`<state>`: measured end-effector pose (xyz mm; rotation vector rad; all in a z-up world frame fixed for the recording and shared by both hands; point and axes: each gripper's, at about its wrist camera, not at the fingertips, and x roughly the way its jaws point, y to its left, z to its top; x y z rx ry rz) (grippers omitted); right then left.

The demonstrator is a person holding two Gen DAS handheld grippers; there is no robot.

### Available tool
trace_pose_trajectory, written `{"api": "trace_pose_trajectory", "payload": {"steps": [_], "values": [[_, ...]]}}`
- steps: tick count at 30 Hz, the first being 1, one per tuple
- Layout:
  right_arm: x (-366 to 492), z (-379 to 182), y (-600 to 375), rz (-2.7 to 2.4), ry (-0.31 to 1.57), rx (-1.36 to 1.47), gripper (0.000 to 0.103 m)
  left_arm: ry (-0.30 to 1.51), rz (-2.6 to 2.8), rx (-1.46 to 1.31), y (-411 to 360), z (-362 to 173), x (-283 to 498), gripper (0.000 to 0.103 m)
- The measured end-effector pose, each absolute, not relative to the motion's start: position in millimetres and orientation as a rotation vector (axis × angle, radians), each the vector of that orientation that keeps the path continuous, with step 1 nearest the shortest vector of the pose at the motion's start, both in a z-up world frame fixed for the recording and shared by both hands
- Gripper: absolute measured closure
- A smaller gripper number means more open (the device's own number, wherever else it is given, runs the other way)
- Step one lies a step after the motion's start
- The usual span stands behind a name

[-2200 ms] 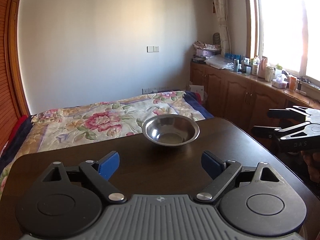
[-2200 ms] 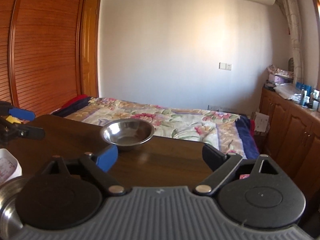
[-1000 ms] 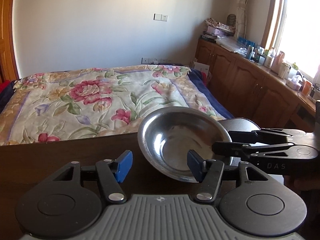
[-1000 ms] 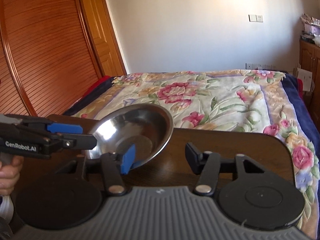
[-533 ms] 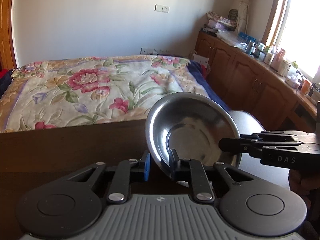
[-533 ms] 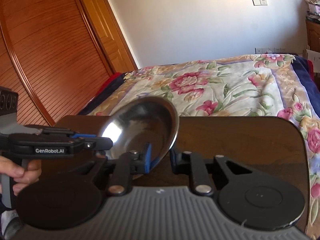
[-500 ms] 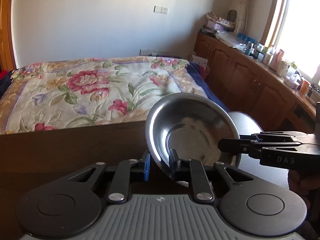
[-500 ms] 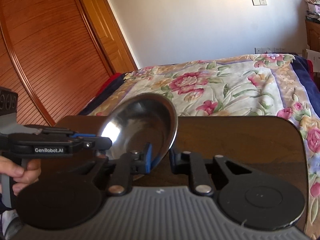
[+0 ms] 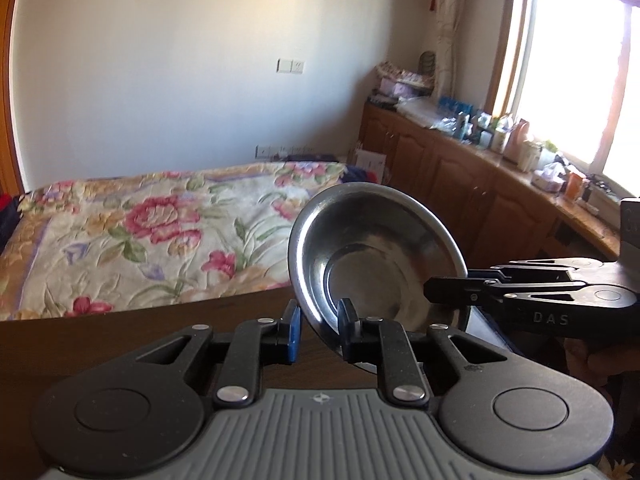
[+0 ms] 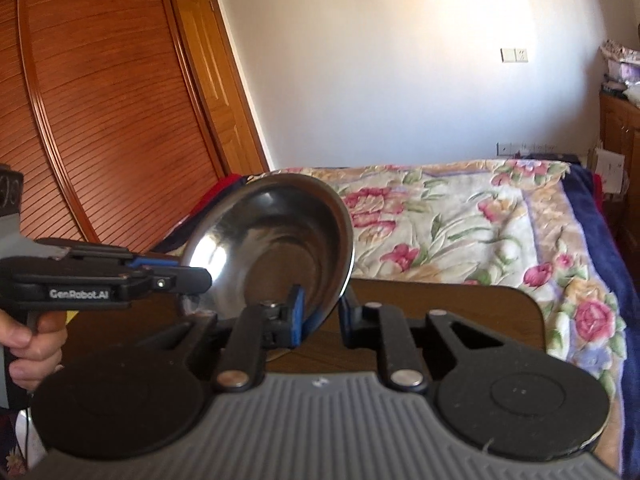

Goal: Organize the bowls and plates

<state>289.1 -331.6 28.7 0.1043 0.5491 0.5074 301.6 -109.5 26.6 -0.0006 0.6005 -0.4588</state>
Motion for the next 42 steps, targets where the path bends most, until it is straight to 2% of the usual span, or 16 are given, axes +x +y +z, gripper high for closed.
{"api": "trace_pose_trajectory", "payload": {"steps": [12,29,42], "values": [[245.2,46.1,-333.6,0.47,0.488,0.11,0.083,0.537,-0.493,-0.012,-101.1,47.0,244.8,0.082],[185.7,43.9,-312.5,0.455,0.434,0.097,0.083,0.46,-0.497,-0.024,-77.4,45.5,170.7,0.082],[147.1,19.2,-303.5,0.469,0.457,0.132,0.083,0.435,-0.469,-0.004,-68.8,17.0,123.0,0.082]]}}
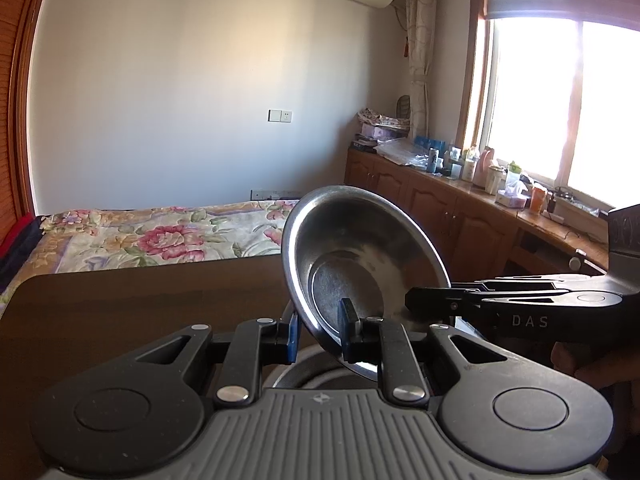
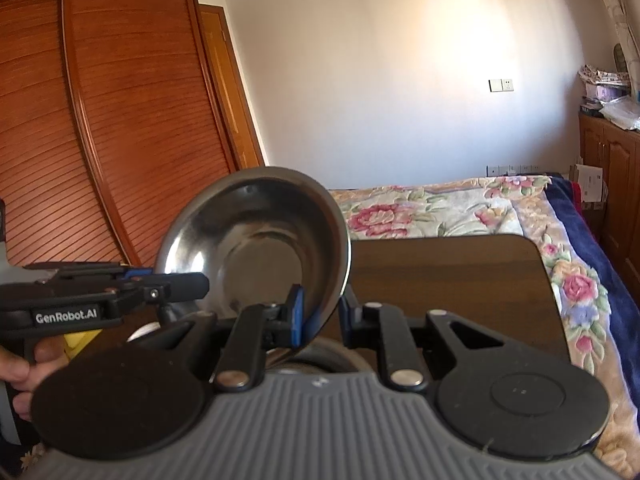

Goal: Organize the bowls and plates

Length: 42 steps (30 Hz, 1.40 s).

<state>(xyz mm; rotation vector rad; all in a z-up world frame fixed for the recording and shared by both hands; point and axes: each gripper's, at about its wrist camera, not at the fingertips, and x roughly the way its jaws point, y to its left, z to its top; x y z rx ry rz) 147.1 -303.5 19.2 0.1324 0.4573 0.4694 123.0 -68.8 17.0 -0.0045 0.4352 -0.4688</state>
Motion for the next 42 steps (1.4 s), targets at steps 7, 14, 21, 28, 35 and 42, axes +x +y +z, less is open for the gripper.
{"api": "trace_pose_trajectory", "payload": {"steps": [7,14,21,28,35,42], "values": [[132.7,6.0,-299.8,0.465,0.453,0.148,0.083,0.433,-0.464,-0.005,-61.8,0.8,105.3,0.082],[120.6,-5.0,-298.5,0.466,0.437,0.17,0.083,0.454,-0.476,-0.061,-51.7,-16.3,99.5,0.082],[116.3,-19.0,-295.8,0.438,0.44,0.172,0.083,0.481,-0.475,-0.062,-53.8,-30.6,99.4,0.082],[113.4,-31.5,-292.6,0.403,0.454,0.167,0.083,0.511,-0.469,-0.043,-55.7,-39.6,100.2,0.081],[109.6,-31.4,-285.4,0.365,0.45,0.092,0.083,0.537,-0.476,-0.05,-53.5,-47.2,101.6,0.081],[109.9,-31.2,-283.5,0.356,0.461,0.072,0.083,0.557,-0.471,-0.052,-54.1,-50.3,103.8,0.08]]}}
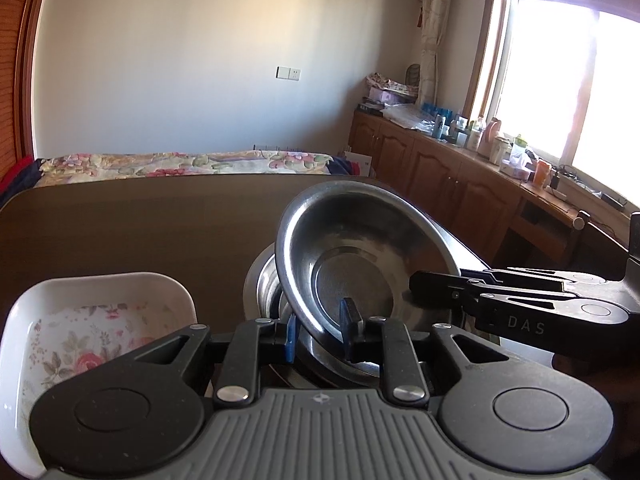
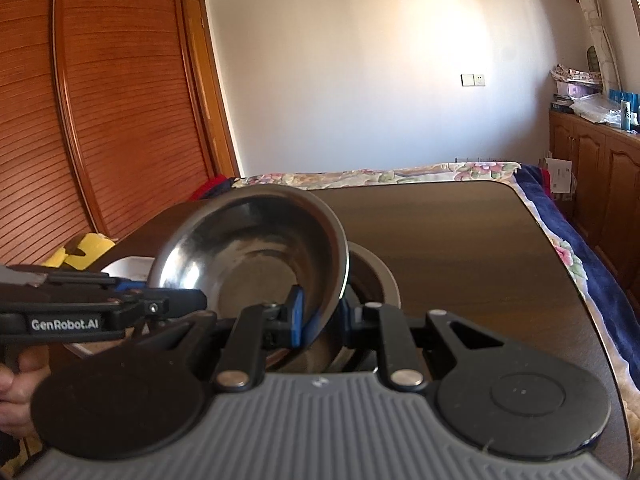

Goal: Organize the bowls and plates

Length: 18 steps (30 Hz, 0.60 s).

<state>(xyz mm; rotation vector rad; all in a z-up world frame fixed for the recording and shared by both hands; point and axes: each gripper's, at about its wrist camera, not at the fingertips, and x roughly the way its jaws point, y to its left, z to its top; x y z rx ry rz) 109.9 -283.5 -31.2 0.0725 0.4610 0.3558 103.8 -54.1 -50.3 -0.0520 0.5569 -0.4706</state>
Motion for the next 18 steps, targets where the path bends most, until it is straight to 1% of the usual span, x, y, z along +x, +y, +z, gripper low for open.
{"api": "trace_pose_trajectory", "payload": {"steps": [12,18], "values": [[110.8,-29.4,-277.8,0.314,0.476,-0.001,0.083,0.554,-0.45,-0.049,-56.2,-49.4,105.9,0.079],[110.6,-27.9,-274.3,0.297,0.48,-0.05,0.087,0.54,-0.438,-0.067,-51.4,-48.4,105.7,0.079]]}}
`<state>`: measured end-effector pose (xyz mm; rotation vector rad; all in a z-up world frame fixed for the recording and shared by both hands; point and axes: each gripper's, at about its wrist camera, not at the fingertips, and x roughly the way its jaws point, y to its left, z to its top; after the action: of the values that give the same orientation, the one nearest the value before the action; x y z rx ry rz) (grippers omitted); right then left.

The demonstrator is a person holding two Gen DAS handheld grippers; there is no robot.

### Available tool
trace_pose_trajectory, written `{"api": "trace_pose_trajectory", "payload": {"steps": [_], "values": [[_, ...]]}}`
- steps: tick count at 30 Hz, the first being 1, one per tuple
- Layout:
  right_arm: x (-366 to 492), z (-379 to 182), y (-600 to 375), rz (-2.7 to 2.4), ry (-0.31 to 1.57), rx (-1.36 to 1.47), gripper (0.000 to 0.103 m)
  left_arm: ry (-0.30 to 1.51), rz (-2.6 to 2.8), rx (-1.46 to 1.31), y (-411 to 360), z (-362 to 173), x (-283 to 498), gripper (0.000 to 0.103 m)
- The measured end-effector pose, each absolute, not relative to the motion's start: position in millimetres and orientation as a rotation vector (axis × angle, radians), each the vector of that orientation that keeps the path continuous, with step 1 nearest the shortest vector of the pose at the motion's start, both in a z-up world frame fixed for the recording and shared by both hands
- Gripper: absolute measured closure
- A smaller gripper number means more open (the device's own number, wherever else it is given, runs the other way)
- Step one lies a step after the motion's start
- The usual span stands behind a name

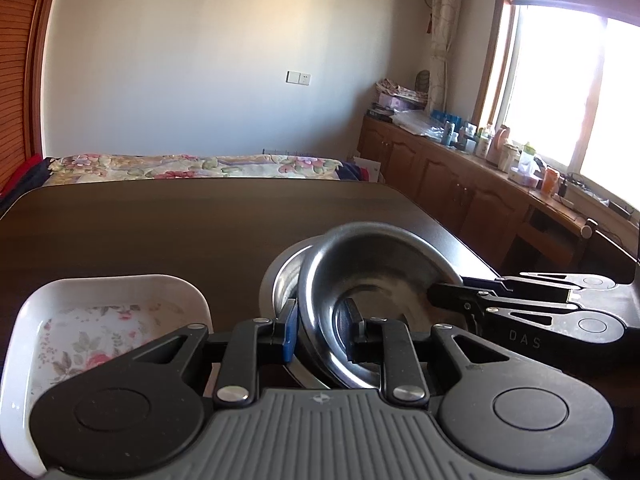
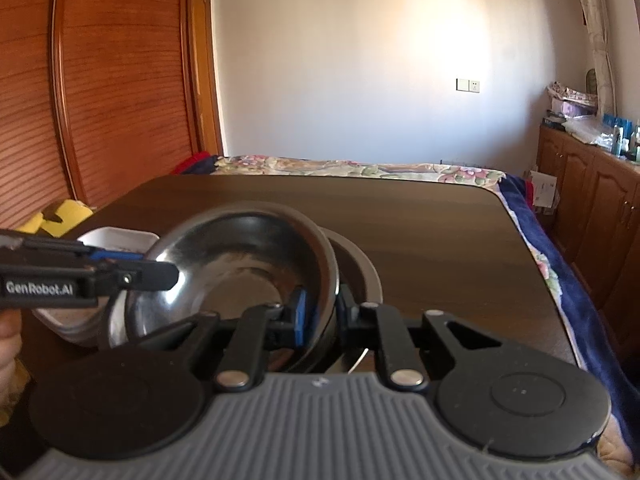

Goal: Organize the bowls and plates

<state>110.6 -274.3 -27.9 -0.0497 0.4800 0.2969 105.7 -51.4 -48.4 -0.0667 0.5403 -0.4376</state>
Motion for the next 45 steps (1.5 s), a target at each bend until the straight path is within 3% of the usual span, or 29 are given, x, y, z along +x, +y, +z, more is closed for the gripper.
{"api": "trace_pose_trajectory", "payload": {"steps": [14,17,20,22,27,29,31,32,42,45], "values": [[103.8,-26.1,-276.3,0.303,0.438,-0.034,0.088,0.504,-0.422,-0.077,-46.1,-44.2,95.2,0.079],[101.3,-23.1,-276.8,0.302,0.41,-0.029,0.088,0.483,-0.411,-0.064,-46.9,-44.4,91.6,0.072],[98.1,-21.4,-279.0,0.297,0.381,-0.014,0.088,0.458,-0.396,-0.047,-48.6,-45.1,88.4,0.06],[95.7,-20.6,-278.9,0.299,0.362,-0.002,0.088,0.441,-0.385,-0.033,-49.8,-46.1,87.7,0.046],[90.4,-22.8,-278.6,0.29,0.323,0.012,0.088,0.417,-0.366,-0.021,-49.5,-50.0,87.4,0.027],[90.5,-24.1,-278.7,0.288,0.315,0.015,0.082,0.407,-0.358,-0.011,-50.6,-51.0,87.3,0.019],[90.2,-26.0,-279.6,0.281,0.304,0.019,0.058,0.399,-0.355,-0.001,-51.7,-52.4,86.8,0.016],[90.6,-27.2,-280.6,0.28,0.3,0.02,0.054,0.397,-0.355,-0.001,-50.8,-53.4,87.7,0.015],[100.4,-43.8,-286.8,0.246,0.303,0.035,0.043,0.39,-0.352,0.01,-54.1,-67.3,89.9,0.012],[102.1,-46.2,-289.8,0.243,0.311,0.054,0.043,0.401,-0.362,0.018,-55.6,-68.5,90.6,0.023]]}}
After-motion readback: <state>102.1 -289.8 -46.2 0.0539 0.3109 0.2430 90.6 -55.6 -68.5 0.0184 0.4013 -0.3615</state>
